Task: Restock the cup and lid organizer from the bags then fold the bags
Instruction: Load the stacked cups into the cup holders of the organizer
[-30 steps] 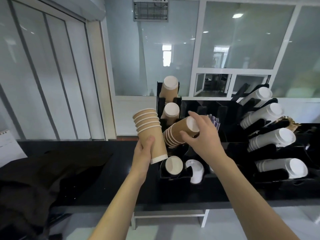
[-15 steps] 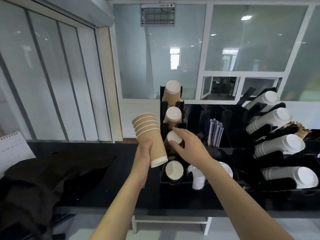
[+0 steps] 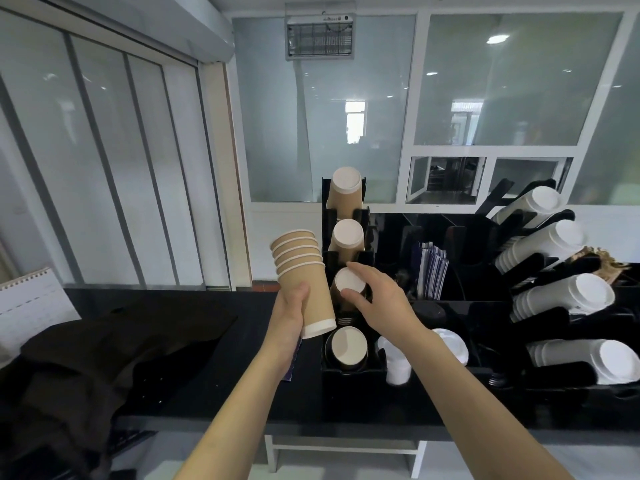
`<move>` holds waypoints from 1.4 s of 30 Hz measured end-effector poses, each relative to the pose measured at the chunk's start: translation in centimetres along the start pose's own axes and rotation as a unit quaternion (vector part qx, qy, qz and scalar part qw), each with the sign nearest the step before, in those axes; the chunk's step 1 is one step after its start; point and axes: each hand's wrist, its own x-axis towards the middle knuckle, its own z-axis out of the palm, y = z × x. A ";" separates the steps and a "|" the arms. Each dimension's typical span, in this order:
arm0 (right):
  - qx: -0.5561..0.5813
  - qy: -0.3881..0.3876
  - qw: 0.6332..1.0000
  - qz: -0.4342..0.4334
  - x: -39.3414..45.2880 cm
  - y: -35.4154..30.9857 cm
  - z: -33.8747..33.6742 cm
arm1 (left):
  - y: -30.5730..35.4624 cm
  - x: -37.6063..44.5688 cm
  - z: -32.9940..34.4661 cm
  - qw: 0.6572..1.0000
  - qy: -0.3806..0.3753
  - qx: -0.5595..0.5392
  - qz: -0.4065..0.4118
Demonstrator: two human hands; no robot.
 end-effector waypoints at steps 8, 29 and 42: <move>0.076 0.048 0.996 0.012 -2.0 -1.1 -1.2 | 1.3 -0.7 0.1 0.999 0.011 0.037 0.037; 0.428 0.229 0.874 0.025 -4.9 -5.8 -4.1 | 6.3 -2.1 4.7 0.982 -0.065 0.089 0.157; 0.201 0.301 0.932 0.002 1.4 -6.3 -12.4 | 2.2 2.2 2.5 0.924 0.002 0.317 0.211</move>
